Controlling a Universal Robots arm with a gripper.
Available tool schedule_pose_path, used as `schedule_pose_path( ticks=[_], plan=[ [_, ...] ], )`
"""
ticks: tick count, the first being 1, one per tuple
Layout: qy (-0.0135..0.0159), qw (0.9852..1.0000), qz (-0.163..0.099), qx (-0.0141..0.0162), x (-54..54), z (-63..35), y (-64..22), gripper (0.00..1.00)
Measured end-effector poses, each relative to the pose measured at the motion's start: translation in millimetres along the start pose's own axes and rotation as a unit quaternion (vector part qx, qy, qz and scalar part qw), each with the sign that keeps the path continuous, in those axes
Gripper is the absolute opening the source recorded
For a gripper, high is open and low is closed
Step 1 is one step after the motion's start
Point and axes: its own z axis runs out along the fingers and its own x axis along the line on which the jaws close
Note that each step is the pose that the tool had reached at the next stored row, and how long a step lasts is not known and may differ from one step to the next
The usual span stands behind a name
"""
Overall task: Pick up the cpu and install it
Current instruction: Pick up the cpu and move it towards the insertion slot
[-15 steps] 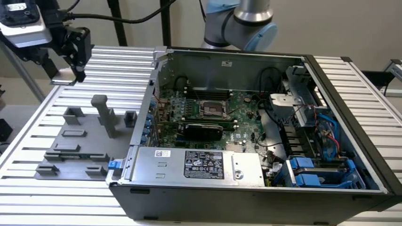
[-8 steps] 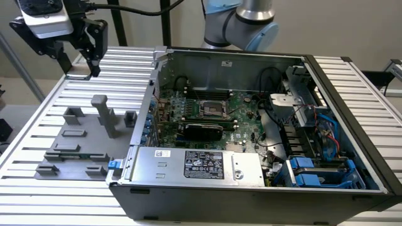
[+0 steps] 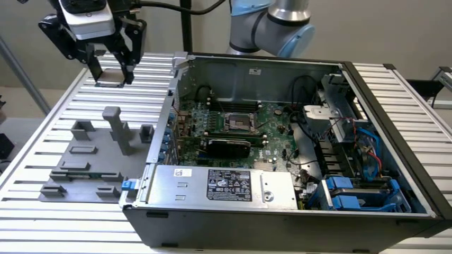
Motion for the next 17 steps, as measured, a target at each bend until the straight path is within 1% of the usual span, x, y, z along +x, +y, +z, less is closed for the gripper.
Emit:
schedule_pose_path(
  ticks=[10, 17],
  plan=[
    [0.0000, 1.0000, 0.000, 0.0000, -45.2, 0.7, 8.8, 0.55],
    [0.0000, 1.0000, 0.000, 0.0000, -75.3, 1.5, 19.3, 0.55]
  ],
)
